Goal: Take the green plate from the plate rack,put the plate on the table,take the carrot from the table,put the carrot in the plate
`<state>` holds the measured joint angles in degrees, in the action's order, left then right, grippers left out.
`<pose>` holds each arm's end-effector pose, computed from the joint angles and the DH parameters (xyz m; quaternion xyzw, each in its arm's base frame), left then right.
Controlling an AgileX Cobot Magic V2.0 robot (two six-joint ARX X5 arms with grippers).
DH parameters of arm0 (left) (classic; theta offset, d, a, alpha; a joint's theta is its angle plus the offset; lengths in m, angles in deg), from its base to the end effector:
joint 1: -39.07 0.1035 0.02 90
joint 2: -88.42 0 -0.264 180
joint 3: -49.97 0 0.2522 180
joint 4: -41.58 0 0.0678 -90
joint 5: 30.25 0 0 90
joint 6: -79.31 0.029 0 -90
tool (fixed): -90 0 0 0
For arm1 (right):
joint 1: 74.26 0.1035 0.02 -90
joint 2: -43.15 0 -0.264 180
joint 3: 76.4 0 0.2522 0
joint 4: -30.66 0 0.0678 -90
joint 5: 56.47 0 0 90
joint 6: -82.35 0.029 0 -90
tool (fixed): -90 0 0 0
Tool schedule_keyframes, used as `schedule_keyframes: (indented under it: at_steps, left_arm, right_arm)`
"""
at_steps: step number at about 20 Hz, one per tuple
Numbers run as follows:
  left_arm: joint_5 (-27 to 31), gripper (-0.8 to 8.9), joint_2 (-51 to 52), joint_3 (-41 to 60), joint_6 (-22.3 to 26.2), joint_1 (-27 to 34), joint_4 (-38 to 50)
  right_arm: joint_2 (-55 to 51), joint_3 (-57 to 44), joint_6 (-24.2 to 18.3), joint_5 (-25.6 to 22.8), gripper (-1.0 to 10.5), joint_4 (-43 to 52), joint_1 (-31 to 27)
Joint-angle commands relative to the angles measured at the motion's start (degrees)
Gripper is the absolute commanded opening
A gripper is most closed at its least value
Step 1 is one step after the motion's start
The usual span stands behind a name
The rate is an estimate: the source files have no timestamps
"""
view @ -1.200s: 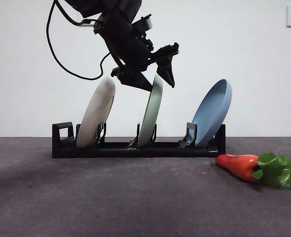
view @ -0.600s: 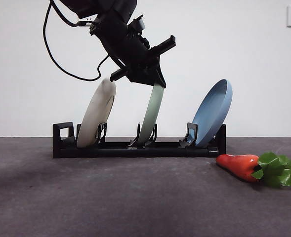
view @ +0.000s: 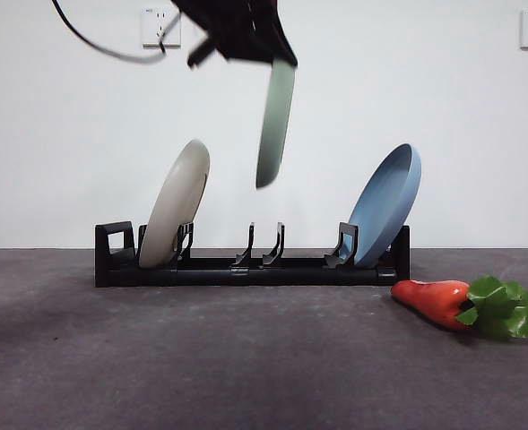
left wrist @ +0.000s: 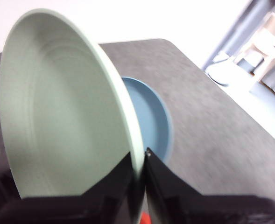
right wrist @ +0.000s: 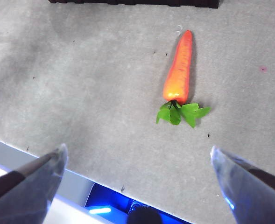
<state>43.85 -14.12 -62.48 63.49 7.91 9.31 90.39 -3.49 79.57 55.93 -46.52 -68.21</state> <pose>0.3504 -0.2211 0.3682 -0.0983 0.2442 -0.3615 0.8944 0.1251 0.0244 0.3325 0.0406 0.4246 0.2317 0.8743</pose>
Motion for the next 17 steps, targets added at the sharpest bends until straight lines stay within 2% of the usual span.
schedule_keyframes:
  at_steps: [1,4,6,7,9,10,12,14,17]
  left_arm:
    - [1.3,-0.08,5.0,-0.4,10.2,-3.3,-6.7]
    - [14.5,-0.08,11.3,-0.4,24.3,-10.9,-21.0]
    - [23.3,-0.08,12.7,-0.4,29.6,-15.8,-28.8]
    - [27.2,-0.08,12.7,-0.4,30.7,-18.1,-33.1]
    - [31.1,-0.06,12.6,0.2,30.5,-20.3,-39.2]
    - [33.5,-0.06,12.6,1.3,30.4,-21.7,-39.8]
    - [41.2,-0.06,12.6,6.3,30.2,-25.0,-38.8]
    - [41.5,-0.06,12.6,13.4,29.7,-25.8,-35.3]
    - [41.6,-0.06,12.6,26.1,29.9,-27.7,-24.9]
  right_arm:
    - [0.0,0.2,0.3,0.0,6.6,0.2,0.1]
    - [0.0,0.2,0.3,0.0,6.6,0.2,0.1]
    - [0.0,0.2,0.3,0.0,6.6,0.2,0.1]
    - [0.0,0.2,0.3,0.0,6.6,0.2,0.1]
    - [0.0,0.2,0.3,0.0,6.6,0.2,0.1]
    - [0.0,0.2,0.3,0.0,6.6,0.2,0.1]
    - [0.0,0.2,0.3,0.0,6.6,0.2,0.1]
    - [0.0,0.2,0.3,0.0,6.6,0.2,0.1]
    - [0.0,0.2,0.3,0.0,6.6,0.2,0.1]
